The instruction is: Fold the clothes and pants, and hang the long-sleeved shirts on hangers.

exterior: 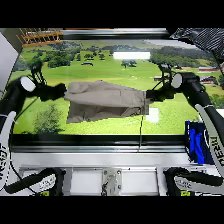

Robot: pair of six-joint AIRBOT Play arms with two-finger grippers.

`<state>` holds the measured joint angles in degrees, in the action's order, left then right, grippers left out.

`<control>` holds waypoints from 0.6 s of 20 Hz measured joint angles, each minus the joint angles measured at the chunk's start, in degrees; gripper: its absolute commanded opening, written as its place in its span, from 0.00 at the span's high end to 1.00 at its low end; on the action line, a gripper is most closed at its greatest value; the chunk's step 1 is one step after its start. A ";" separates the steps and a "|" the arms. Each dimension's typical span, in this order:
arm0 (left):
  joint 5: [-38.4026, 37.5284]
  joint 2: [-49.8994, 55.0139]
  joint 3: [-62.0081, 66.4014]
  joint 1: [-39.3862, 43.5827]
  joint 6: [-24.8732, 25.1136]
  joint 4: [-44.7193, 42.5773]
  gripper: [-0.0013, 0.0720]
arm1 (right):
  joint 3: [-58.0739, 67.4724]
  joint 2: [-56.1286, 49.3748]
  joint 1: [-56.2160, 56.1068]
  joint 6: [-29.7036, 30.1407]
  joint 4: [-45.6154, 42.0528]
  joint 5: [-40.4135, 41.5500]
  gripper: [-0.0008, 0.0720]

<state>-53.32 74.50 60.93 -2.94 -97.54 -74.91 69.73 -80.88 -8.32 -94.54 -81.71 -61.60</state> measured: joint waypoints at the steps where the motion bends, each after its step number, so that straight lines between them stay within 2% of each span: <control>1: 1.75 -0.42 -3.58 0.00 0.00 -0.17 0.98 | -2.29 -0.02 -0.31 0.07 0.02 1.29 0.96; 5: 7.74 -1.25 -14.05 0.07 0.00 -0.17 0.98 | -9.55 -0.22 -1.31 0.07 0.44 6.80 0.96; 8: 9.05 -1.44 -17.70 0.07 0.02 -0.15 0.98 | -11.67 -0.50 -1.66 0.09 1.07 9.29 0.96; 9: 9.07 -1.49 -18.32 0.07 0.00 -0.17 0.91 | -12.02 -0.55 -1.70 0.09 1.64 9.81 0.94; 10: 9.01 -1.51 -18.69 0.07 0.02 -0.17 0.45 | -12.24 -0.57 -1.75 0.09 2.45 10.29 0.79; 11: 8.68 -1.57 -18.73 0.07 0.02 0.17 0.13 | -12.37 -0.57 -1.75 0.13 3.34 10.62 0.47; 12: 8.07 -1.84 -18.34 0.07 0.00 0.94 0.12 | -12.35 -0.46 -1.73 0.63 4.48 10.86 0.19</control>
<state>-45.25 72.66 42.59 -2.87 -97.54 -73.97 57.39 -81.34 -10.04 -93.91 -77.23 -50.74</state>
